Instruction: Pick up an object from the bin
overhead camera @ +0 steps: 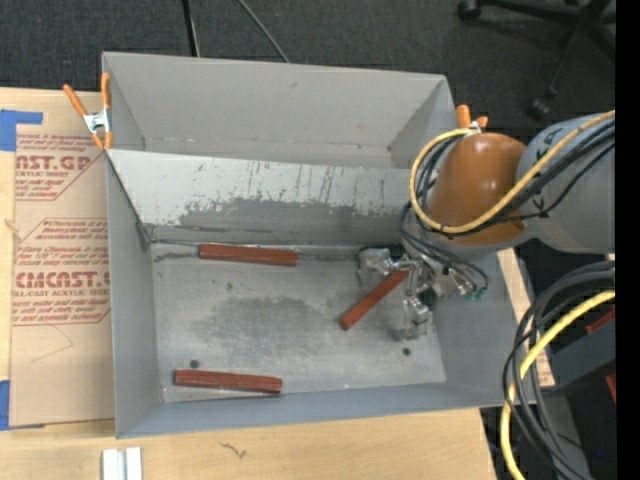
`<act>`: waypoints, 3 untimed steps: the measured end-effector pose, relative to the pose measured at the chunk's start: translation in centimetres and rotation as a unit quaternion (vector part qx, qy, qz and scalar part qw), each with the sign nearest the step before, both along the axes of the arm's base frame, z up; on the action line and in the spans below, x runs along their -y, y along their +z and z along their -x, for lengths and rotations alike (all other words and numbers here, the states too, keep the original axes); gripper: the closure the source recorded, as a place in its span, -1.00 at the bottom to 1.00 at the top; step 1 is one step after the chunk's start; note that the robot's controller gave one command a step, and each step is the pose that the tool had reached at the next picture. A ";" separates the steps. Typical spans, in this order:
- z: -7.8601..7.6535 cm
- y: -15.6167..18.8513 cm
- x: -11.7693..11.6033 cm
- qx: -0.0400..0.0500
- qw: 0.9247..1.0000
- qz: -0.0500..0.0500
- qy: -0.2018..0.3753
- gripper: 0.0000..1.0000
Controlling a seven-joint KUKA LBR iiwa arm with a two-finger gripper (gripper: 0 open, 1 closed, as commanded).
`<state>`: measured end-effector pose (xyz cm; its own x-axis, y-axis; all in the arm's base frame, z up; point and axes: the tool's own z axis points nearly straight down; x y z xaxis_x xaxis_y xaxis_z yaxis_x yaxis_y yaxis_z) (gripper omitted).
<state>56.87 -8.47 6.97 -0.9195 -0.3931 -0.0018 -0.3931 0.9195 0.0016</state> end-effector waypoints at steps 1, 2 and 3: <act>0.0 0.1 0.1 -0.001 1.000 0.000 -0.001 1.00; -1.4 12.6 0.8 0.005 1.000 0.002 0.000 1.00; 2.4 16.5 0.3 0.002 0.984 0.001 0.178 1.00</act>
Offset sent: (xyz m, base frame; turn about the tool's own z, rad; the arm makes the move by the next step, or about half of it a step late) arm 0.0000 0.0000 0.0000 0.0000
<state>54.48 -8.82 23.43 -0.7239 -0.6899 -0.0036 -0.6899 0.7239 -0.0030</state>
